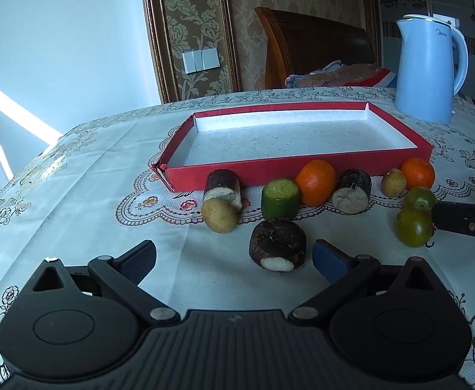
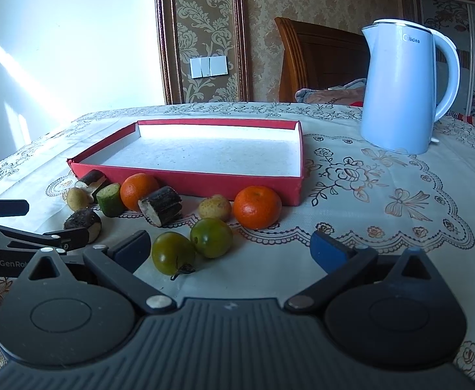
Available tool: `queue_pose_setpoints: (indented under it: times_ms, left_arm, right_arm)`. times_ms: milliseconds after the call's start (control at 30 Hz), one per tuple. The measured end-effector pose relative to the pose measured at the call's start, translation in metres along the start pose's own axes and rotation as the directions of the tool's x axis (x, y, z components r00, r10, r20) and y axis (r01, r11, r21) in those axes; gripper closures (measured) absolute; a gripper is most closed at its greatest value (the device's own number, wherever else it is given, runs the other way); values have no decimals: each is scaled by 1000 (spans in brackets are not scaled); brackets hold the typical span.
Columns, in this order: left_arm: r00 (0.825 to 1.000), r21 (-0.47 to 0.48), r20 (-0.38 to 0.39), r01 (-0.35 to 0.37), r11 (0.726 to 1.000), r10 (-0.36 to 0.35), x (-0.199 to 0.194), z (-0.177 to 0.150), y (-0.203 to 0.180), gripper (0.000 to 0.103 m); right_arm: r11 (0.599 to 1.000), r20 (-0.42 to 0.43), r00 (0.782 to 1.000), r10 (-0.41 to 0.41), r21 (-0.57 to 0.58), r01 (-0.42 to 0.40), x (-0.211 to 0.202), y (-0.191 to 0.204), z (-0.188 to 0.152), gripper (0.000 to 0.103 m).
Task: Organize fruits
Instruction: 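Move left tool toward the dark round fruit while right tool approaches the green tomato, then close left tool on the dark round fruit while right tool grasps the green tomato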
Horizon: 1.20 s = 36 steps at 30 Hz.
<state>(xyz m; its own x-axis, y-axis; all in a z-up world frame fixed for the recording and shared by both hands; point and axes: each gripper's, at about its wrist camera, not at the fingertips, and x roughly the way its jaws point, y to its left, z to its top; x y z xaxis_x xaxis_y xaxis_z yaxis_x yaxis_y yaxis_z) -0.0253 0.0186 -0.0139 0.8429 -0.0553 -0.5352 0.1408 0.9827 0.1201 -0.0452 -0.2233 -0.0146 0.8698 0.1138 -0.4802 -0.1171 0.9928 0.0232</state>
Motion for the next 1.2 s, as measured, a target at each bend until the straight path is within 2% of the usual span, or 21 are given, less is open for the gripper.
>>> queue_pose_setpoints:
  times_ms: [100, 200, 267, 333, 467, 533, 767, 833, 933, 1033, 1200]
  left_arm:
    - [1000, -9, 6, -24, 1000, 24, -3, -4, 14, 0]
    - [1000, -37, -18, -27, 999, 26, -1, -9, 28, 0]
    - [999, -73, -34, -2, 997, -1, 1, -10, 34, 0]
    - [999, -83, -30, 7, 997, -10, 1, -10, 36, 0]
    - [1000, -65, -21, 10, 998, -11, -1, -11, 33, 0]
    - [1000, -69, -20, 11, 998, -12, -1, -11, 33, 0]
    - [999, -109, -28, 23, 994, -27, 0, -11, 39, 0]
    - [999, -112, -19, 27, 993, -30, -1, -11, 39, 0]
    - [999, -113, 3, 41, 993, -41, -5, -11, 39, 0]
    - [998, -90, 4, 61, 994, -61, -5, -8, 34, 0]
    - [999, -53, 3, 48, 997, -48, -4, -6, 28, 0]
  right_arm:
    - [999, -13, 1000, 21, -32, -21, -1, 7, -1, 0]
    - [997, -21, 999, 26, -76, -28, 0, 16, -1, 7]
    - [995, -41, 999, 29, -90, -32, 3, 22, 0, 8]
    - [994, -56, 998, 36, -99, -42, 7, 26, 1, 17]
    - [991, -71, 996, 57, -117, -65, 10, 34, 0, 23]
    - [989, -81, 994, 72, -123, -81, 13, 38, 0, 35]
    - [985, -78, 993, 88, -139, -98, 16, 44, 1, 49]
    - [986, -74, 993, 97, -130, -106, 12, 43, 1, 67]
    - [985, -81, 990, 117, -117, -126, 9, 42, -1, 66]
    - [986, -91, 990, 104, -123, -115, 12, 42, -1, 65]
    - [979, -104, 992, 68, -182, -86, 18, 54, 2, 65]
